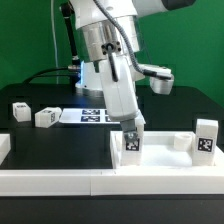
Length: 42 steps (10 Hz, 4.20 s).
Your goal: Assemble square table
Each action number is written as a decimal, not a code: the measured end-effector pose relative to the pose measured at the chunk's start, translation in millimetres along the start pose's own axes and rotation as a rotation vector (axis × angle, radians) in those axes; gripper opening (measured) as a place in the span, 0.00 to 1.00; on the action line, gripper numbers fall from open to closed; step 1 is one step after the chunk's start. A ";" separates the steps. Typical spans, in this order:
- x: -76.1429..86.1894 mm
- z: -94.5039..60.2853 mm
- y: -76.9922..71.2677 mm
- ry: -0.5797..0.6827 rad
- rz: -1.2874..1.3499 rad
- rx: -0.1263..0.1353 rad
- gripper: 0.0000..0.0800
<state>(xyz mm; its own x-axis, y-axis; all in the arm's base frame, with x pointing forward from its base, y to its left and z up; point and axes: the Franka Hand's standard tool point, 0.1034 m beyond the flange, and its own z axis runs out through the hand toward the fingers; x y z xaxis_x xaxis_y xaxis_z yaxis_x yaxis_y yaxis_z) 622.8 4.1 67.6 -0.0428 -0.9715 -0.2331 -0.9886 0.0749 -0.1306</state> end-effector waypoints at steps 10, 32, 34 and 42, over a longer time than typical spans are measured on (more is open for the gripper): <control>-11.1 2.1 0.4 0.050 -0.980 -0.075 0.81; -24.5 -26.6 1.3 0.090 -1.170 -0.103 0.81; -24.0 -26.0 1.6 0.090 -1.170 -0.104 0.81; -40.2 -7.4 69.7 0.080 -0.826 -0.139 0.81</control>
Offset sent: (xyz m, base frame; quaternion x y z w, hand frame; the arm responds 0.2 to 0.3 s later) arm -0.0009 -0.0026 -0.0007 0.0043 0.0050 -0.2239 0.9746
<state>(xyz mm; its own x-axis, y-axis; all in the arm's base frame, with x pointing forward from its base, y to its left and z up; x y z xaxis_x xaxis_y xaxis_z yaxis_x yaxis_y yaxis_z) 554.5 46.7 75.0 0.6971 -0.7156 -0.0449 -0.7155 -0.6902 -0.1078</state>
